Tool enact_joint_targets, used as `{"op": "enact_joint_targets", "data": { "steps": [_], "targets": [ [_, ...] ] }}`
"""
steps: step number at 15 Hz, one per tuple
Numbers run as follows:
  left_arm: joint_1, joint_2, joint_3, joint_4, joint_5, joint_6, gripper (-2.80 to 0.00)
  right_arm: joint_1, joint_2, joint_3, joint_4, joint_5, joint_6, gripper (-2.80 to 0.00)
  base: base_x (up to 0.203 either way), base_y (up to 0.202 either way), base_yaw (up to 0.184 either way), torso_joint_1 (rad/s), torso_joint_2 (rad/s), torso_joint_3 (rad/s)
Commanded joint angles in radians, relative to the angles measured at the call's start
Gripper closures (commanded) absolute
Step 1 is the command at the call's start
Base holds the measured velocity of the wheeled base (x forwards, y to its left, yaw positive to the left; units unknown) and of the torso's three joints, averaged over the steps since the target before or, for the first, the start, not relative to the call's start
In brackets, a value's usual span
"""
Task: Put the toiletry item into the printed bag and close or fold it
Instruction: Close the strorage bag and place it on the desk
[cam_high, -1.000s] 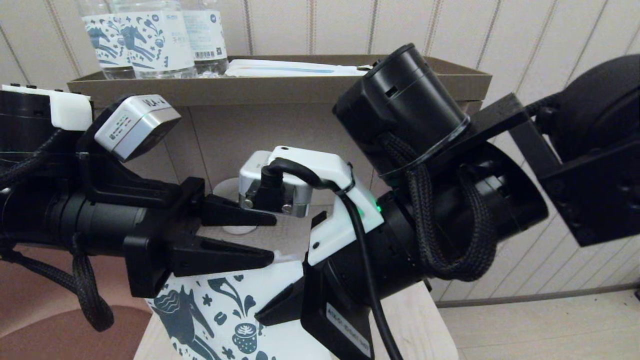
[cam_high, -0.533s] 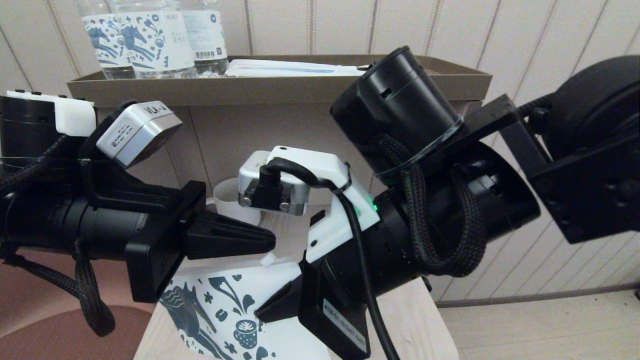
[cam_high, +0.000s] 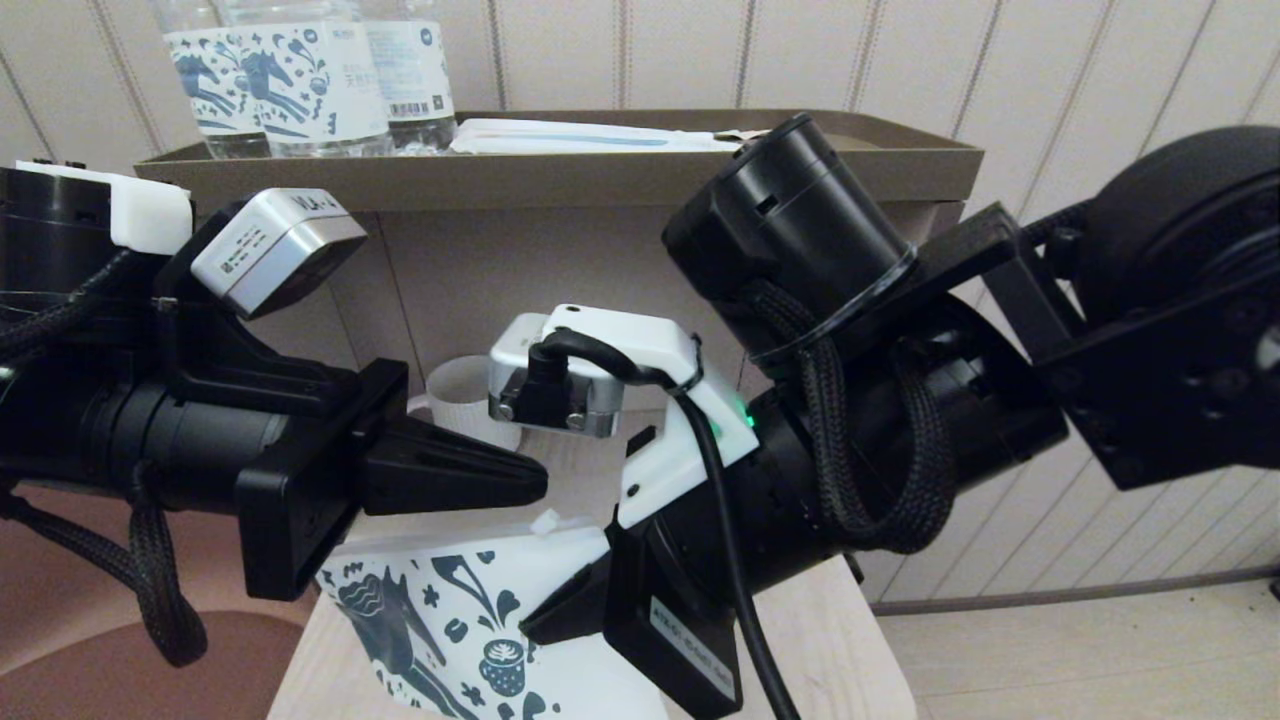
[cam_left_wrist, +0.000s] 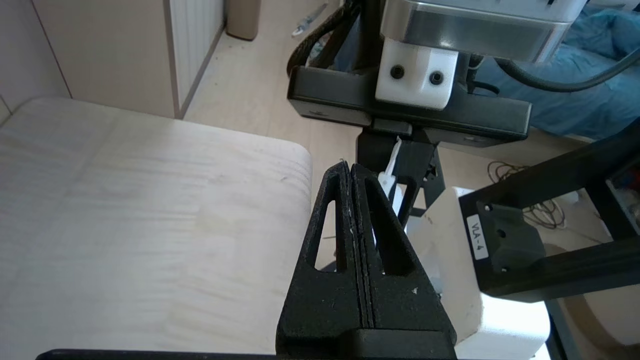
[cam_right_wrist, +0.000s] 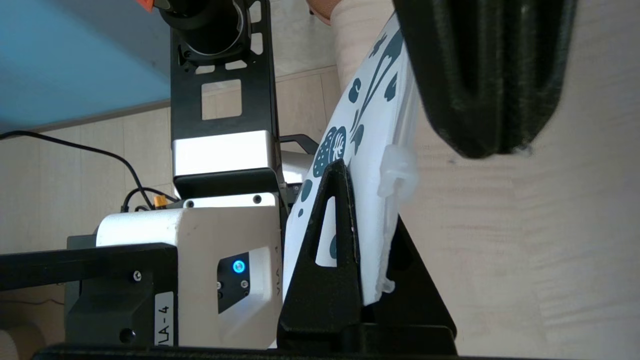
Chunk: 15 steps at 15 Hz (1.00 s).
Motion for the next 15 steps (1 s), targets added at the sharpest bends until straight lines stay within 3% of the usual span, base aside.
{"op": "enact_joint_targets", "data": {
  "steps": [1, 15],
  "targets": [
    [0.000, 0.000, -0.005, 0.000, -0.006, 0.002, -2.80, 0.000, 0.004, -0.005, 0.002, 0.003, -0.002, 0.00, 0.000, 0.000, 0.000, 0.000, 0.00, 0.000],
    [-0.012, -0.003, 0.005, 0.003, -0.010, 0.005, -2.80, -0.014, 0.021, -0.032, 0.002, 0.003, -0.003, 0.00, 0.000, 0.000, 0.000, 0.000, 0.00, 0.000]
  ]
}}
